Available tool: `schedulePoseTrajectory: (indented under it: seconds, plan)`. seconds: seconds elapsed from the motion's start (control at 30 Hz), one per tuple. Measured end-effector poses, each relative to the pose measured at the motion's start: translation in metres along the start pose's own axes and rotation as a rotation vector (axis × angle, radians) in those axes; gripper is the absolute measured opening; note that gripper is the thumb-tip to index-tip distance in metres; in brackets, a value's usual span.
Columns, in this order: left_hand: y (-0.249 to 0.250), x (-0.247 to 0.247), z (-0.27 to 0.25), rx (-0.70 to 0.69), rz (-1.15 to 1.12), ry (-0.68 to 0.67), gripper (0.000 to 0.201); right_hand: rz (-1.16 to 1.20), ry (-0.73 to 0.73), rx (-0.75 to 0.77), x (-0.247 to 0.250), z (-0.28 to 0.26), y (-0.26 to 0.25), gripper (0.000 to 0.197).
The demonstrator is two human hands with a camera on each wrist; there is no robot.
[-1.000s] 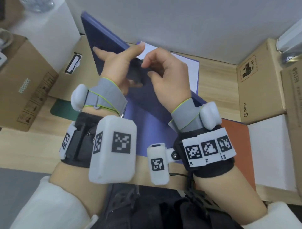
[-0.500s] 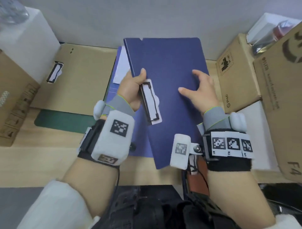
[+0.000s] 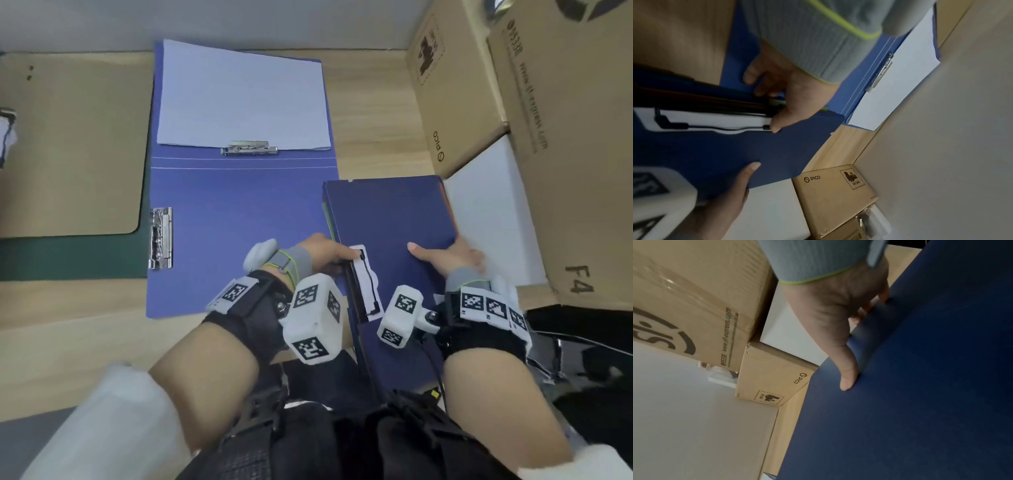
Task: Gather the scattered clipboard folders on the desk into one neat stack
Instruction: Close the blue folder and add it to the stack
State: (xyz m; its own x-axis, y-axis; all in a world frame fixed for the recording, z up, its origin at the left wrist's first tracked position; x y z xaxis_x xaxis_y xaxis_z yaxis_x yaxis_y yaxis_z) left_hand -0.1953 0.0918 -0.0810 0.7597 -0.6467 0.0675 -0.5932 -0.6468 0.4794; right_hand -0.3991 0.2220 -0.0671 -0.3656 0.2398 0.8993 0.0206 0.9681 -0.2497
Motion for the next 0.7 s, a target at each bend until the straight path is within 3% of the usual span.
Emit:
schedulePoseTrajectory:
  seconds: [0.1, 0.2, 0.23, 0.4, 0.53, 0.7]
  plan:
    - [0.005, -0.001, -0.001, 0.022, -0.038, 0.005, 0.019, -0.005, -0.022, 0.012, 0.000, 0.003, -0.007, 0.100]
    - [0.008, -0.004, 0.001, 0.030, -0.038, 0.025, 0.062, -0.042, -0.018, 0.020, 0.000, 0.000, -0.014, 0.108]
    - [0.009, -0.003, 0.001, 0.024, -0.038, 0.041, 0.062, -0.053, -0.017, 0.013, -0.002, 0.001, -0.016, 0.112]
    - [0.009, -0.001, 0.006, 0.062, -0.038, 0.018, 0.027, -0.040, -0.059, 0.029, -0.003, 0.001, -0.032, 0.112]
    - [0.019, -0.002, 0.010, 0.009, -0.099, 0.009, 0.043, 0.045, -0.108, 0.039, 0.000, 0.006, -0.040, 0.098]
    - [0.051, 0.019, 0.008, -0.071, -0.152, 0.027, 0.023, 0.196, -0.159, 0.055, -0.012, 0.001, -0.069, 0.098]
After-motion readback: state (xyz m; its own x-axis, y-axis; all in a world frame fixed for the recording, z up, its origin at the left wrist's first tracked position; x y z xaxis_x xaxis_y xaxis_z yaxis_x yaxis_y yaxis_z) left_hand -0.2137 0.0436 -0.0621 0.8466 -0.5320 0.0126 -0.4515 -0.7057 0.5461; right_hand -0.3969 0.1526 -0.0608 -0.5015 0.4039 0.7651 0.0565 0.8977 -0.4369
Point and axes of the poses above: each hand's wrist, its own z-axis towards the middle knuckle, its own x-axis out of the back of the hand, y = z × x, the point moved 5 cm from there along z, towards the middle knuckle, and after that the axes turned 15 degrees about y, right-handed, at the moved point
